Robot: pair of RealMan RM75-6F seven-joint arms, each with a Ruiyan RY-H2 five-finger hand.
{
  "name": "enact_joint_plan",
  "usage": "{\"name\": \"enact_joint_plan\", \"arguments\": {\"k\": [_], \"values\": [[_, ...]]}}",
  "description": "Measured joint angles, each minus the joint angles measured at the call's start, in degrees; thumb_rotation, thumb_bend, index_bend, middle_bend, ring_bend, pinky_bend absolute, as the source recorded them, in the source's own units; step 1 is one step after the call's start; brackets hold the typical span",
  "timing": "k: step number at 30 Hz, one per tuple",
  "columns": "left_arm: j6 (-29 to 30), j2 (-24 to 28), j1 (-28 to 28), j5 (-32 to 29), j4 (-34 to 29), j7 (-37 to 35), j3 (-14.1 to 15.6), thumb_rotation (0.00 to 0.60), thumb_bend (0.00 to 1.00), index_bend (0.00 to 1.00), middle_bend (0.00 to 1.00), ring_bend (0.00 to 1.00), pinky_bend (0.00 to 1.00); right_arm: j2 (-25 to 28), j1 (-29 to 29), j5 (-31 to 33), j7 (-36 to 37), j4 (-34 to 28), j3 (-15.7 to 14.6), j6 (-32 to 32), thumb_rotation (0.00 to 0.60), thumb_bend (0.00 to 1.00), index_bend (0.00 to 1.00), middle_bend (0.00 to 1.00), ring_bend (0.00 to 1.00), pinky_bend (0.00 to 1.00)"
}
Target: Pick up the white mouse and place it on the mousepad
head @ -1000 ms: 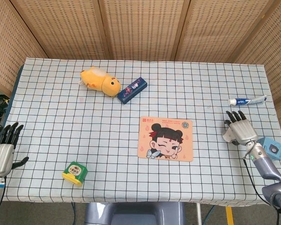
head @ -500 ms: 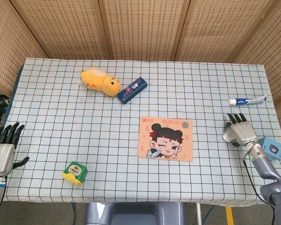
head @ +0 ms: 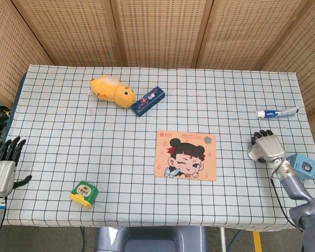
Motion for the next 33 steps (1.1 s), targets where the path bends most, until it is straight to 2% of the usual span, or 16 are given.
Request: {"name": "enact_joint_plan", "arguments": {"k": [3,5,11,16,26,33], "values": [[0.19,-0.03,0.03,0.05,0.08,-0.20,-0.07,0.600,0.03,0.00,0.00,0.00,0.00,-0.72,-0.09,-0.24,0.93,0.83,0.05,1.36,0.600,0.21,0.75,0.59,0.52,0.56],[0.24,-0.03,0.05,-0.01,0.16,-0.34,-0.16,0.600,0.03,0.00,0.00,0.00,0.00,-1.01,-0.13,-0.45,1.44,1.16,0.08,2.56,0.600,0.22,0.78,0.61,0.55,0.59],[0.17,0.05,0.04,-0.02,0.22,-0.67,-0.16,0.600,0.03,0.00,0.00,0.00,0.00,-1.03,0.17,-0.86,1.66,1.24,0.49,6.06,0.600,0.22,0.81,0.62,0.57,0.61],[0.12,0.08,0.02,0.10,0.24,-1.01,-0.11,0.600,0.03,0.00,0.00,0.00,0.00,0.35,1.29,-1.58,-0.22,-1.37,0.92,9.97,0.600,0.22,0.81,0.62,0.57,0.61],[0.23,0.28,0.08,0.16,0.22,-1.81,-0.19,0.600,0.03,0.00,0.00,0.00,0.00,4.37,5.38,-3.75,-9.57,-14.20,1.88,13.89,0.600,0.22,0.81,0.62,0.57,0.61],[-0.23,0.54,0.04,-0.41,0.53,-3.04,-0.43,0.600,0.03,0.00,0.00,0.00,0.00,5.69,8.97,-5.08,-19.12,-24.32,2.84,13.12,0.600,0.22,0.81,0.62,0.57,0.61]]}}
